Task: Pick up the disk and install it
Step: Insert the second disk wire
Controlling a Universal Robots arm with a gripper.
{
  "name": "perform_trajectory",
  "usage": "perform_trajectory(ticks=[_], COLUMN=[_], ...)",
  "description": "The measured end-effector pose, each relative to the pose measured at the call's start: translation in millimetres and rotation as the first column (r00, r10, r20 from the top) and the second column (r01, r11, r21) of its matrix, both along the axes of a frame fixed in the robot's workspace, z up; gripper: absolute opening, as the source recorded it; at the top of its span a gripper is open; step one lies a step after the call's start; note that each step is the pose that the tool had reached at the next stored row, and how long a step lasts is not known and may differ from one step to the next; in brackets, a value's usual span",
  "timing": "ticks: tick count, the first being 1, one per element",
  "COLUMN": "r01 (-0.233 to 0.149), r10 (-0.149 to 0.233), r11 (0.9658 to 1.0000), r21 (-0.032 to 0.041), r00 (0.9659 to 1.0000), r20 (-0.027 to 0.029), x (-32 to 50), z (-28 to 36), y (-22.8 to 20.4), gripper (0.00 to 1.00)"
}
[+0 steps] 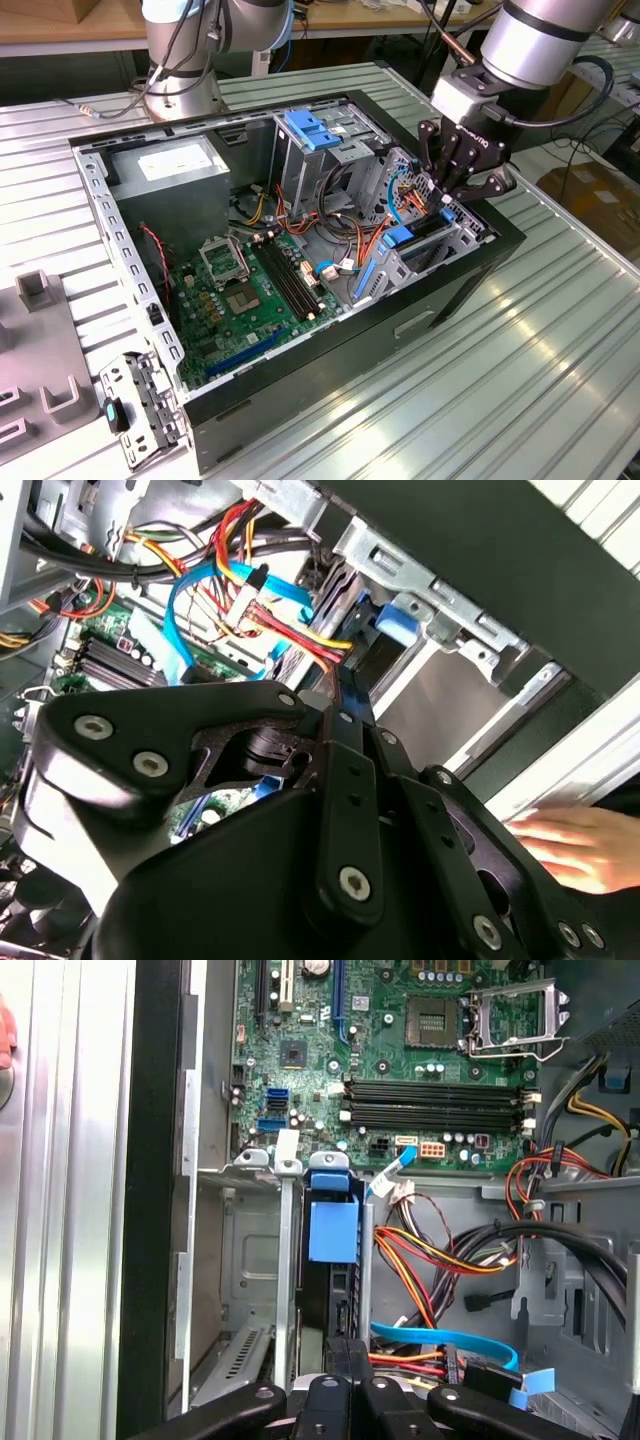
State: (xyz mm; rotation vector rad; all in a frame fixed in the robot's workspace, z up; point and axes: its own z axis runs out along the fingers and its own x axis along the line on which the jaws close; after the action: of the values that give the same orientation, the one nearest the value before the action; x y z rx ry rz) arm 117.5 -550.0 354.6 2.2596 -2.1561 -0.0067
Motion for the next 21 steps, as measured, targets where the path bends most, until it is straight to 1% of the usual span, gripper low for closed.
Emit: perform_trajectory(ticks=[2,4,5,8,9,10,11,12,13,14,15,16,17,18,20,21], r01=[0.0,0.0,0.0,0.0,0.0,0.0,0.0,0.0,0.0,0.0,0.0,0.0,0.0,0.0,0.0,0.0], r10=[0.0,0.0,0.0,0.0,0.0,0.0,0.0,0.0,0.0,0.0,0.0,0.0,0.0,0.0,0.0,0.0], r11=[1.0,1.0,1.0,1.0,1.0,1.0,1.0,1.0,1.0,0.9999,0.9998,0.9996,0.9993,0.9988,0.9973,0.9953], r21=[0.0,0.0,-0.0002,0.0,0.0,-0.0002,-0.0009,-0.0034,-0.0088,-0.0159,-0.0218,-0.0296,-0.0366,-0.0483,-0.073,-0.0968], r00=[1.0,1.0,1.0,1.0,1.0,1.0,1.0,1.0,1.0,1.0,1.0,1.0,1.0,1.0,1.0,1.0], r20=[0.0005,0.0007,0.0007,0.0008,0.0007,0.0007,0.0007,0.0007,0.0006,0.0006,0.0005,0.0005,0.0005,0.0004,-0.0001,-0.0005], x=[-6.0,-6.4,-6.4,-6.5,-6.5,-6.5,-6.5,-6.5,-6.5,-6.5,-6.5,-6.5,-6.5,-6.5,-6.5,-6.5], z=[0.0,0.0,1.3,13.8,24.3,30.5,32.5,33.4,34.6,36.9,39.0,41.0,41.6,42.1,42.4,42.4], y=[0.0,-0.1,0.0,0.4,1.5,3.4,5.8,8.7,14.3,24.3,31.7,38.3,42.4,47.7,55.8,62.6], gripper=[0.11,0.11,0.11,0.11,0.11,0.11,0.11,0.11,0.11,0.11,0.11,0.11,0.11,0.11,0.11,0.11])
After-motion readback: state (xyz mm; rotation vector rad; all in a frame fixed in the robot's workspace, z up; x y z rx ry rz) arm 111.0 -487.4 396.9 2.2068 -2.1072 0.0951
